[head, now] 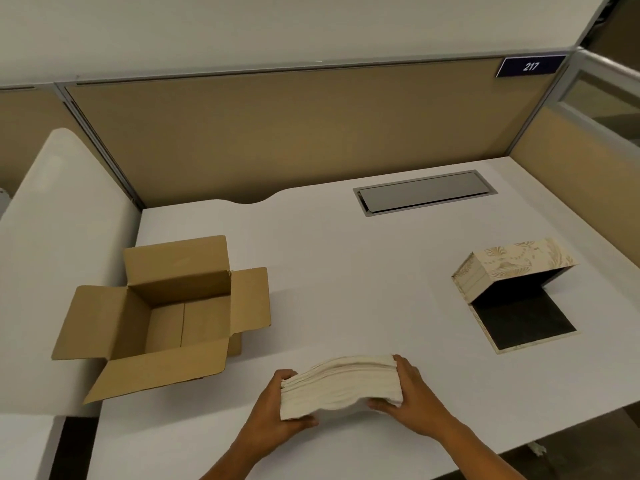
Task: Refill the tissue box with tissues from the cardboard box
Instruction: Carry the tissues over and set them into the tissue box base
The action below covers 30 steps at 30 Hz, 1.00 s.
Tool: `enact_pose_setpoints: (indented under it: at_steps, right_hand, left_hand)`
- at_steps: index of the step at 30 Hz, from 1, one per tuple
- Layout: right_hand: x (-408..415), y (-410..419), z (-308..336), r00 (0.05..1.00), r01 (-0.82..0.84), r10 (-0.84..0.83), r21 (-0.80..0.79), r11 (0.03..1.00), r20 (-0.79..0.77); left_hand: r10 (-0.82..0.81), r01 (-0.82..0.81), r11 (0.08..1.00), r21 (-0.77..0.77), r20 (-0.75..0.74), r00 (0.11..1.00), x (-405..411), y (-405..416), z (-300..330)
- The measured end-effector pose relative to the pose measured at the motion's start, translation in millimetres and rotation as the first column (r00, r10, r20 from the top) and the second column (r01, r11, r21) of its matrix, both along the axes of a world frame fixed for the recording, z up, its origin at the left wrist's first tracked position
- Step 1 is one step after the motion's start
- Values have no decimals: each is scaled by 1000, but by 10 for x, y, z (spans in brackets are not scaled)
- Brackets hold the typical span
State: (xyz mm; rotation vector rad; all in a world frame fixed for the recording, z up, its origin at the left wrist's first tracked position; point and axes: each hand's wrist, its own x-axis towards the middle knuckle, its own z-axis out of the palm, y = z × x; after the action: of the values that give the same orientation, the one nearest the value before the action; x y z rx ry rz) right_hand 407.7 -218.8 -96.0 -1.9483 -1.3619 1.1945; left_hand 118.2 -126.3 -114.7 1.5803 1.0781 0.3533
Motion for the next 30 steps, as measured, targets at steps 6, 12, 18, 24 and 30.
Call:
enact_pose_setpoints:
  at_steps: [6,12,18,24,30]
  right_hand:
    - [-96,-80,-283,990,-63,61,5,998,125]
    - [-126,-52,-363,992,-38,27,83,996,127]
    - [-135,-32,-373,994,-2,3,-5,1000,110]
    - [-161,-9,-72,975,127,-142,-96,987,-170]
    - [-172,-35,169,931,239,-285,-208,948,-229]
  left_hand:
    - [-44,55,984,172,-71,997,-150,57,-201]
    - [-43,54,963,266,-49,998,-175,40,-313]
    - [-30,38,971,237,-36,999,-176,79,-300]
    - [21,-16,998,-60,75,997,-195,126,-84]
    - [64,-44,976,-214,86,994,-4,99,103]
